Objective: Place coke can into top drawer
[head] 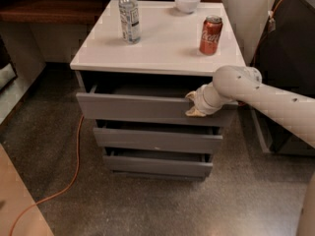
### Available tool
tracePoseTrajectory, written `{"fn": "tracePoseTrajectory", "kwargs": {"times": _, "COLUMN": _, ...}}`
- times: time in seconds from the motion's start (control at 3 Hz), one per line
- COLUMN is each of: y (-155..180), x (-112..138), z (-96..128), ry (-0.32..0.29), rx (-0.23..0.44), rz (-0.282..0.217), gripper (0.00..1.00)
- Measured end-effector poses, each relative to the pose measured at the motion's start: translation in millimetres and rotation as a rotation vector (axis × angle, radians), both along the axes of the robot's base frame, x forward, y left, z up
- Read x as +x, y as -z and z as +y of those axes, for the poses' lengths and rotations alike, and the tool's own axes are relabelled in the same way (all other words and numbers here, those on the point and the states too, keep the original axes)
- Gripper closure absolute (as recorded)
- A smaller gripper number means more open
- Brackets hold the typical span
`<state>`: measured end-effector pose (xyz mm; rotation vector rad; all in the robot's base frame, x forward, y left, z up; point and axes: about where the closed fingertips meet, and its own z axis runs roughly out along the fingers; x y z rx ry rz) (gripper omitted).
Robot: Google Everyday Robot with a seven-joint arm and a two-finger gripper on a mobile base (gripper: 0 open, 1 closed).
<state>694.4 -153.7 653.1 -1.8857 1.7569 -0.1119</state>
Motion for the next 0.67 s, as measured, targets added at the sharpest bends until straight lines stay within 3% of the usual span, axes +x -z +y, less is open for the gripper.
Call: {"fn": "tracePoseTrajectory", "kwargs": {"times": 0.67, "y": -1, "x": -12, "z": 1, "ry": 0.011, "rx": 0.006, "rz": 0.008, "gripper": 1.0}}
